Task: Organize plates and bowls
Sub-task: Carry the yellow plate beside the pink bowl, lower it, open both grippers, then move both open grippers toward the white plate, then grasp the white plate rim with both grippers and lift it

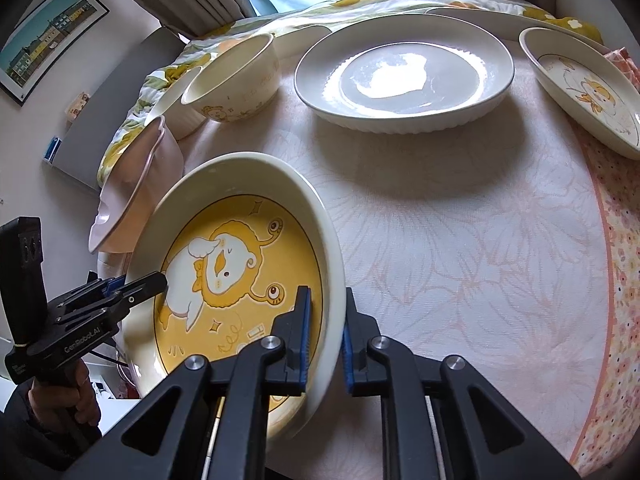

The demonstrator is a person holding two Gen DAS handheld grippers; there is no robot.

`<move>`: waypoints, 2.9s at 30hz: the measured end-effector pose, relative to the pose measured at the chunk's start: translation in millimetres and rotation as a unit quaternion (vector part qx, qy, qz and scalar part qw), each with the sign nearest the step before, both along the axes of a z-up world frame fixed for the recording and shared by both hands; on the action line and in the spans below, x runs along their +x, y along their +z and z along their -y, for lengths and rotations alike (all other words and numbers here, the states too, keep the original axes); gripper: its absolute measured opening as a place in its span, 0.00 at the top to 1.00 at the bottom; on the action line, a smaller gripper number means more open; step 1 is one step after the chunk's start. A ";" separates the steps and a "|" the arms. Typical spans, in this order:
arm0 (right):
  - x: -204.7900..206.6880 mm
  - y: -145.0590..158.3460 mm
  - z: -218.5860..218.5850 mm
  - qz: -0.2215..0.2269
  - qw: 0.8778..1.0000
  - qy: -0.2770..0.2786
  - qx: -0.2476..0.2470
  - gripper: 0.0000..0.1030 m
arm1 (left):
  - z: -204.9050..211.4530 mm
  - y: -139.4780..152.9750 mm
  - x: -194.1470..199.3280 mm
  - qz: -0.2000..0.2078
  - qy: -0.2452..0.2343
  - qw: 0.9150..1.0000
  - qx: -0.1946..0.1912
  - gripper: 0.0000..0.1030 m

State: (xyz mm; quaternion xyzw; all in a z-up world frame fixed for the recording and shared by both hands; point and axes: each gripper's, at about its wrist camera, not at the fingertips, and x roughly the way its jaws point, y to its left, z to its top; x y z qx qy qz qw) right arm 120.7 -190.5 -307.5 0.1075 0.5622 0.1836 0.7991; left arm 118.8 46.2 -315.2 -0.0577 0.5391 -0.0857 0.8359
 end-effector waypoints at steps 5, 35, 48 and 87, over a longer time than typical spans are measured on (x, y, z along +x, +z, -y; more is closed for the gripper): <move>-0.1 -1.0 2.6 -0.007 1.000 -0.008 0.006 0.87 | -4.7 4.3 -4.8 0.000 0.006 1.000 0.000 0.80; 6.2 174.2 68.0 0.173 0.983 0.006 -0.068 0.04 | 48.0 173.1 28.9 0.127 0.034 0.991 -0.022 0.00; 144.1 148.8 135.2 0.143 0.976 0.145 -0.074 0.04 | 125.7 123.0 105.3 0.060 0.167 0.982 -0.067 0.00; 233.0 -1.7 95.6 -0.003 0.949 0.314 -0.039 0.83 | 140.9 7.8 165.7 -0.078 0.217 0.973 -0.017 0.80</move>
